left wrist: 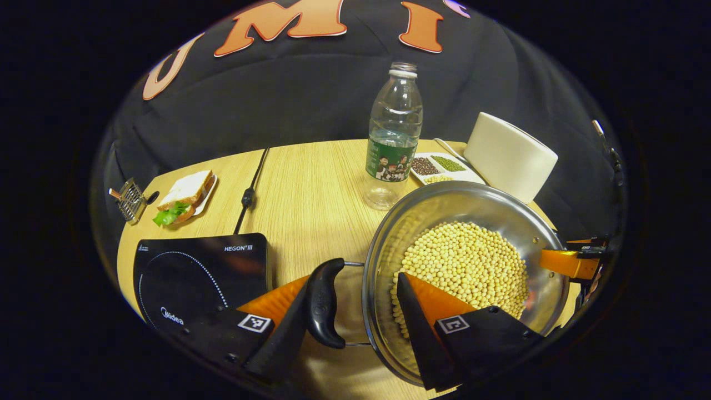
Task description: First push the handle of the pot to place it horizontally, then grasp the pot with both hands and set it on the induction cooktop.
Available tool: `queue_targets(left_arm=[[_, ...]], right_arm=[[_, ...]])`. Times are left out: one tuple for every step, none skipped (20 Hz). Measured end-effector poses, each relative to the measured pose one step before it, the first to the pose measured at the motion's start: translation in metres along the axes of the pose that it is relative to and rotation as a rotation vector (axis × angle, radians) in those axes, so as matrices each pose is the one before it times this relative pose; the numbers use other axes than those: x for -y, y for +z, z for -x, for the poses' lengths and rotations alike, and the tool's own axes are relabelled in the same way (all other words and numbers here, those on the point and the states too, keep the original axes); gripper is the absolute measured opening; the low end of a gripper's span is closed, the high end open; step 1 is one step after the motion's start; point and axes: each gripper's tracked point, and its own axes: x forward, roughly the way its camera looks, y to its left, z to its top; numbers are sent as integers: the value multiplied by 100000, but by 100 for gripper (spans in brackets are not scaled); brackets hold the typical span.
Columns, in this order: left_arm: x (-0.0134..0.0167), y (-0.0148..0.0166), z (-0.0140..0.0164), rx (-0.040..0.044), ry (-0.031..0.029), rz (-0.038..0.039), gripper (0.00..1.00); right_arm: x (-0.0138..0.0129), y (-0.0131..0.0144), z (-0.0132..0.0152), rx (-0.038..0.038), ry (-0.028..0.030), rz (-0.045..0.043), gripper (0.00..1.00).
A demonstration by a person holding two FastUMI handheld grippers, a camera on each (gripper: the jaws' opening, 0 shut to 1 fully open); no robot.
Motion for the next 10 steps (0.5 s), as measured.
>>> queue_targets(left_arm=[[76, -82, -520, -456, 617, 331, 92], [-131, -74, -420, -627, 1271, -77, 91], [-276, 72, -488, 273, 1399, -825, 92], [-29, 105, -231, 549, 428, -110, 90], [77, 206, -232, 1560, -260, -263, 89], [11, 165, -234, 1636, 82, 491, 90], [-41, 154, 118, 1326, 700, 37, 89], [-47, 81, 51, 824, 890, -924, 88], [-65, 101, 44, 1170, 571, -1267, 89], [0, 150, -36, 912, 325, 10, 88]], right_arm=[[-146, 47, -316, 384, -464, 270, 81], [-110, -66, -148, 20, 60, 379, 80], [-190, -47, -232, 7, 169, 451, 77], [92, -16, -5, 39, -424, 539, 72], [-61, 223, -58, 1320, -700, 236, 72], [64, 70, -136, 2036, -1392, 274, 72], [-62, 181, -66, 2452, -1394, 1149, 71], [24, 19, 4, 1466, -1133, 1471, 71], [-17, 52, 97, 907, -334, 27, 70], [-104, 93, -44, 311, 215, -284, 69]])
